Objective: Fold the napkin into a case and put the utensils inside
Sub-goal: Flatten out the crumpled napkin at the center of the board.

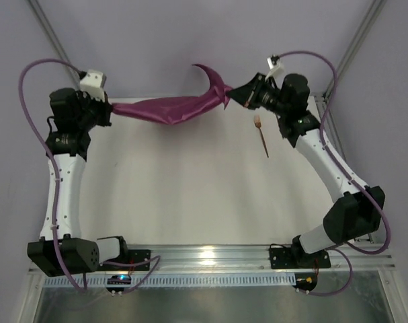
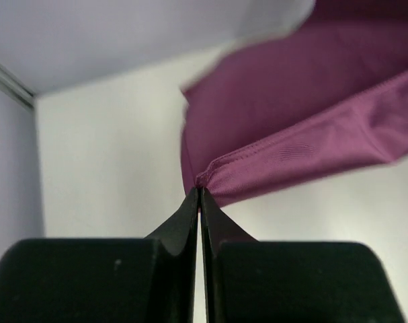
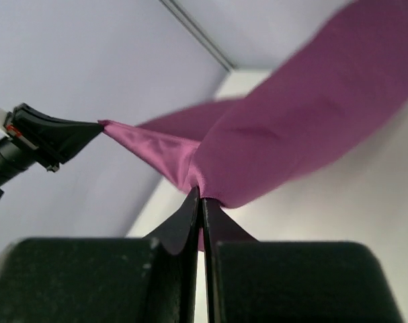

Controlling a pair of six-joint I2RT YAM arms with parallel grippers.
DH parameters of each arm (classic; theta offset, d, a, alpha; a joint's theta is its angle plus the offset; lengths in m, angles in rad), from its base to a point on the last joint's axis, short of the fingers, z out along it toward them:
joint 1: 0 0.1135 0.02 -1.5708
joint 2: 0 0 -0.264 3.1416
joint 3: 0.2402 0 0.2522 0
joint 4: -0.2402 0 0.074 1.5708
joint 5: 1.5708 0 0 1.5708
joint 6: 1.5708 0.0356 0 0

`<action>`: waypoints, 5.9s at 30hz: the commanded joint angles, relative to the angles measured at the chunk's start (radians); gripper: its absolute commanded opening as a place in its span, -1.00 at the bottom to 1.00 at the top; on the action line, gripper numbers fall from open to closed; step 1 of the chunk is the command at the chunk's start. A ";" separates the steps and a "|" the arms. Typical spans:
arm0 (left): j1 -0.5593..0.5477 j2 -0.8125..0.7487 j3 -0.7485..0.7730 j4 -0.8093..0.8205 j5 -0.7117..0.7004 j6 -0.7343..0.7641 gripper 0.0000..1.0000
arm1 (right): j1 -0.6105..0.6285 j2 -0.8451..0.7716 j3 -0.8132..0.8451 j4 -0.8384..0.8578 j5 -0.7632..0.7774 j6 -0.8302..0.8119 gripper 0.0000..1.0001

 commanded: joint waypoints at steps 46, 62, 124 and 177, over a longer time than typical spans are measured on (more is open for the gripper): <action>-0.031 -0.213 -0.931 0.065 0.096 0.510 -1.00 | 0.402 0.035 -0.647 -0.223 0.749 -0.216 0.22; -0.031 -0.238 -0.929 0.091 0.001 0.472 -1.00 | 0.379 0.009 -0.679 -0.246 0.843 -0.202 -0.93; 0.010 0.094 0.415 -0.184 -0.165 0.113 -1.00 | -0.093 0.152 0.535 -0.351 -0.050 -0.083 -0.93; 0.007 -0.453 -0.998 -0.039 -0.112 0.440 -1.00 | 0.226 -0.431 -0.675 -0.569 0.424 -0.525 -0.01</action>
